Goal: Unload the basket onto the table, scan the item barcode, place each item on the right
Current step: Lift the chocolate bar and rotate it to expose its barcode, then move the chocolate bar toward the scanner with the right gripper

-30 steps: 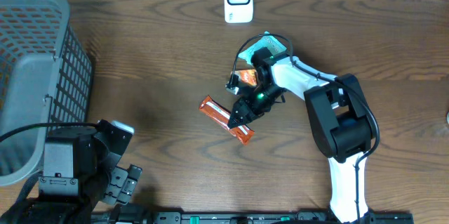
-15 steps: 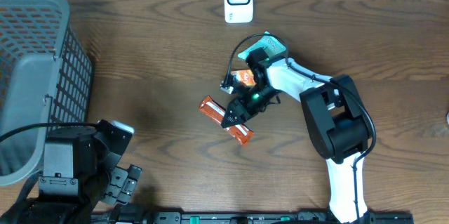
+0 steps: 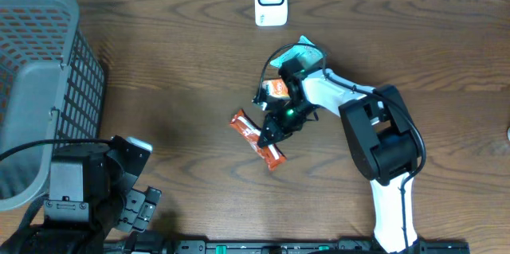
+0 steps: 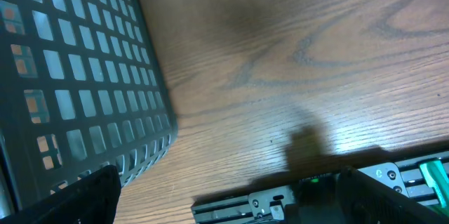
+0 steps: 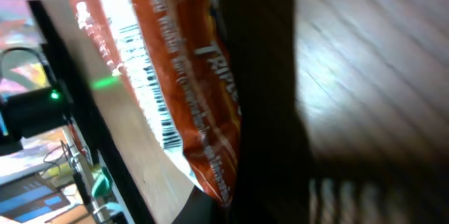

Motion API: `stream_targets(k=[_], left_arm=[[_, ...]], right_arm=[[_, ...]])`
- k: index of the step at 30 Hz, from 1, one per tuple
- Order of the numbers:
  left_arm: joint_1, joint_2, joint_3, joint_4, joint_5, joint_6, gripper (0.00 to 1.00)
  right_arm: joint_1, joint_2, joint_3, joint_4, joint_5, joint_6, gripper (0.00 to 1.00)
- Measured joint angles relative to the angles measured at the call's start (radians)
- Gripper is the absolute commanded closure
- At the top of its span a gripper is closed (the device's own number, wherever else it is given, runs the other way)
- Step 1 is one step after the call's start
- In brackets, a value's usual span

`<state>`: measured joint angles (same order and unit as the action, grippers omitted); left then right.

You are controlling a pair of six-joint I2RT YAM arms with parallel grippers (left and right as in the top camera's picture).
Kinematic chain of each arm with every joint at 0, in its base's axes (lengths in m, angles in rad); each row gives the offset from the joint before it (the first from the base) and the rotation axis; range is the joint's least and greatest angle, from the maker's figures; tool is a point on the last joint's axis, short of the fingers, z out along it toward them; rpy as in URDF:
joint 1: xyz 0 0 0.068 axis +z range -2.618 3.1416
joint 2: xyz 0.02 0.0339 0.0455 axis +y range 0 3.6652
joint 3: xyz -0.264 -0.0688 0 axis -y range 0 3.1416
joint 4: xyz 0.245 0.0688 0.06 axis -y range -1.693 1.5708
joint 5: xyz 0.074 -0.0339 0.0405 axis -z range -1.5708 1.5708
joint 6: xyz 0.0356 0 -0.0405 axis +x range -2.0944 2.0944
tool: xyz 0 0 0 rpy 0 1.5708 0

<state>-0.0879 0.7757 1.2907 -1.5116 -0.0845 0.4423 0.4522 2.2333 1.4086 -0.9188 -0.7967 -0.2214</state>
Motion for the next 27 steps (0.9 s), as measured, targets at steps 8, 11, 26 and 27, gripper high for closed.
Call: stream_targets(k=[8,11,26,27], left_arm=[[0.000,0.000,0.000,0.000,0.000,0.000,0.02],[0.000,0.000,0.000,0.000,0.000,0.000,0.02],[0.000,0.000,0.000,0.000,0.000,0.000,0.02],[0.000,0.000,0.000,0.000,0.000,0.000,0.02]], right_arm=[[-0.047,-0.089,0.044,-0.067,0.309,0.004,0.99],[-0.039,-0.158,0.043,-0.052,0.478,0.007,0.99],[0.134,-0.438,0.043,-0.004,0.934,0.034,0.99],[0.146,-0.439,0.043,0.002,0.968,0.034,0.99]])
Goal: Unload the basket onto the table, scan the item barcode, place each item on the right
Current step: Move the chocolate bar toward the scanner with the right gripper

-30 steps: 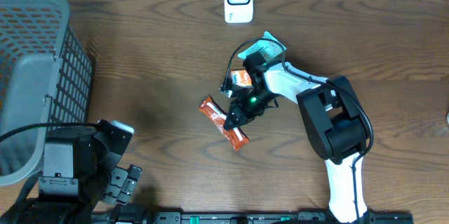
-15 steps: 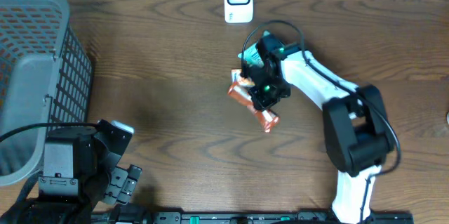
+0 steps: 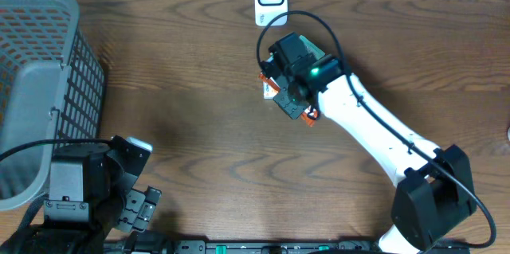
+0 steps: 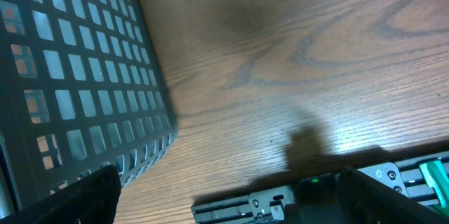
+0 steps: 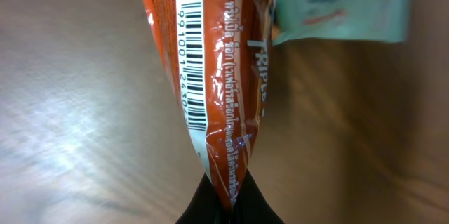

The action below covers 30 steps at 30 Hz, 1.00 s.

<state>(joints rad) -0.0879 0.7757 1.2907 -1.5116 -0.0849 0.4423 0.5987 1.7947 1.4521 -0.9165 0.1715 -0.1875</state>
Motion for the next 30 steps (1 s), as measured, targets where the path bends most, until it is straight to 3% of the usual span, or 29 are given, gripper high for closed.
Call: stream_targets(k=[7,14,25,27,29,30], left_arm=[[0.000,0.000,0.000,0.000,0.000,0.000,0.02],[0.000,0.000,0.000,0.000,0.000,0.000,0.02],[0.000,0.000,0.000,0.000,0.000,0.000,0.02],[0.000,0.000,0.000,0.000,0.000,0.000,0.02],[0.000,0.000,0.000,0.000,0.000,0.000,0.02],[0.000,0.000,0.000,0.000,0.000,0.000,0.02]], right_arm=[[0.074,0.000,-0.002,0.142,0.174,0.001,0.99],[0.053,0.084,-0.008,0.331,0.275,0.003,0.99],[0.068,0.271,-0.032,0.304,0.412,0.003,0.99],[0.082,0.271,-0.032,0.300,0.420,0.003,0.91],[0.098,0.271,-0.032,0.284,0.423,0.009,0.72],[0.106,0.271,-0.032,0.269,0.422,0.008,0.68]])
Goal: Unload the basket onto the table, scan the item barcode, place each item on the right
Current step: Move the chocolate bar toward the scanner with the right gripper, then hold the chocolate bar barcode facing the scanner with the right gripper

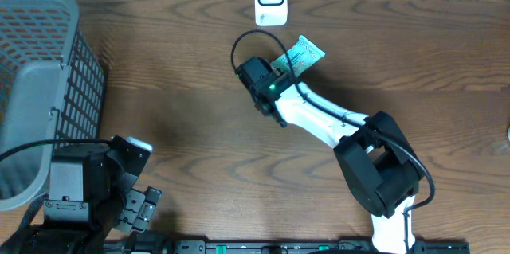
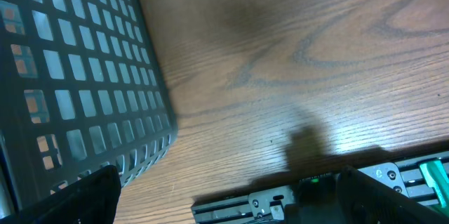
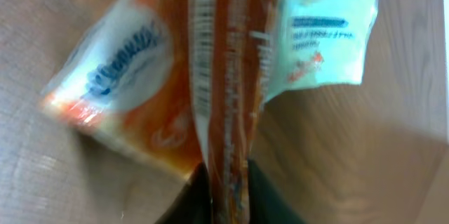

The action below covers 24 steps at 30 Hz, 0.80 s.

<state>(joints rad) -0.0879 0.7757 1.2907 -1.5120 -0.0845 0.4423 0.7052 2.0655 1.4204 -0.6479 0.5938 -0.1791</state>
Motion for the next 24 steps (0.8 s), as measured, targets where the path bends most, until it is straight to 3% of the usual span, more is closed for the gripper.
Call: stream_targets(k=[7,12,13,15,24], left_arm=[[0.000,0.000,0.000,0.000,0.000,0.000,0.02],[0.000,0.000,0.000,0.000,0.000,0.000,0.02],[0.000,0.000,0.000,0.000,0.000,0.000,0.02],[0.000,0.000,0.000,0.000,0.000,0.000,0.02],[0.000,0.000,0.000,0.000,0.000,0.000,0.02]], right_arm=[[0.028,0.000,0.000,-0.061,-0.068,0.038,0.50],[0.024,-0.023,0.033,-0.150,-0.210,0.085,0.26],[0.020,-0.041,0.048,-0.163,-0.239,0.100,0.17],[0.010,-0.085,0.079,-0.194,-0.291,0.135,0.12],[-0.136,-0.258,0.126,-0.220,-0.368,0.147,0.16]])
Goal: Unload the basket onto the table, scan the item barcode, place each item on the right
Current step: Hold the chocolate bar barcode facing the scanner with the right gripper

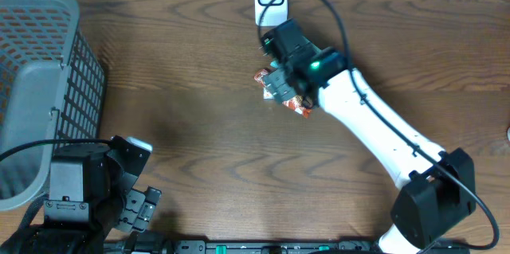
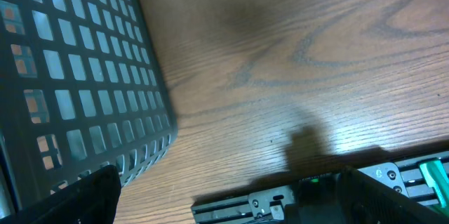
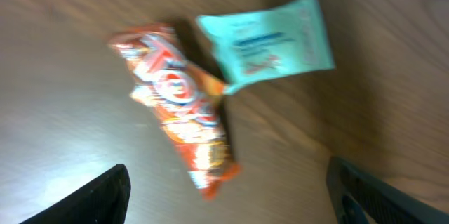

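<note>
The orange snack bar (image 3: 175,108) lies flat on the wooden table, blurred, its upper end next to a teal packet (image 3: 270,41). My right gripper (image 3: 231,206) hangs open above it; only the dark fingertips (image 3: 95,199) show at the lower corners, with nothing between them. From overhead, the right gripper (image 1: 280,87) covers most of the orange bar (image 1: 299,106), just in front of the white scanner at the table's back edge. My left gripper (image 2: 231,210) is parked open at the front left.
A grey mesh basket (image 1: 40,87) stands at the left edge and fills the left of the left wrist view, basket wall (image 2: 77,76). A black rail (image 2: 280,199) runs along the table's front edge. The white right arm (image 1: 382,142) crosses the table's right half.
My right gripper was shut on the orange bar above the packets; now it is open and the bar lies on the table. The gripper sits farther right, closer to the scanner.
My right gripper held the orange bar at mid-table, barcode showing. Then it held it in front of the scanner, barcode toward the wrist camera. Then it held it over the teal and orange-white packets. Now the bar lies released. The left arm stayed still.
</note>
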Motion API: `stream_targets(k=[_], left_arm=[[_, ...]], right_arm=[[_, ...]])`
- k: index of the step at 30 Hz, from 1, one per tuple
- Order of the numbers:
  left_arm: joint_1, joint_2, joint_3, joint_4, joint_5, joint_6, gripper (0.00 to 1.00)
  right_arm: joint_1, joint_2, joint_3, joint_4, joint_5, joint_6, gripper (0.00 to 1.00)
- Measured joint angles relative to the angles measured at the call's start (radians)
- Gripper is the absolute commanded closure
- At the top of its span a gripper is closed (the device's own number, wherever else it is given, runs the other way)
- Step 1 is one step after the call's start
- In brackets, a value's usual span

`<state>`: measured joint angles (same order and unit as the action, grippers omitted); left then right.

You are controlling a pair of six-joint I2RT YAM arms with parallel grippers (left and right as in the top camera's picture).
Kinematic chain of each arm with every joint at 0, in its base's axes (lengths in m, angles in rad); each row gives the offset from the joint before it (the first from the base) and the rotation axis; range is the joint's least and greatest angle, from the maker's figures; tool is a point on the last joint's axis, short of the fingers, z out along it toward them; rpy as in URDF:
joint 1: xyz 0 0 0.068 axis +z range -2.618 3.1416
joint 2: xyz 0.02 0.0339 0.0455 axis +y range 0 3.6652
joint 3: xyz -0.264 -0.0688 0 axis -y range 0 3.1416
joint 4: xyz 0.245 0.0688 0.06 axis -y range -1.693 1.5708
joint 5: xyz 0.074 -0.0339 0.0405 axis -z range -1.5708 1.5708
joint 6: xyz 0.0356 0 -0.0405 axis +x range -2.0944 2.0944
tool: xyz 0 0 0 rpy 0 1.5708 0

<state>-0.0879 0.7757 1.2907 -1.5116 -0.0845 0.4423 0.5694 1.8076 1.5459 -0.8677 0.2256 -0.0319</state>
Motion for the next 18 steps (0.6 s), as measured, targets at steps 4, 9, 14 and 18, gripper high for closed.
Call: stream_targets(k=[4,9,14,18], left_arm=[[0.000,0.000,0.000,0.000,0.000,0.000,0.02],[0.000,0.000,0.000,0.000,0.000,0.000,0.02],[0.000,0.000,0.000,0.000,0.000,0.000,0.02],[0.000,0.000,0.000,0.000,0.000,0.000,0.02]], right_arm=[[-0.008,0.057,-0.040,0.000,0.005,-0.024,0.11],[0.031,0.153,-0.068,0.003,0.007,-0.039,0.07],[0.053,0.216,-0.069,0.051,0.040,-0.048,0.09],[0.053,0.263,-0.069,0.097,0.082,-0.063,0.18]])
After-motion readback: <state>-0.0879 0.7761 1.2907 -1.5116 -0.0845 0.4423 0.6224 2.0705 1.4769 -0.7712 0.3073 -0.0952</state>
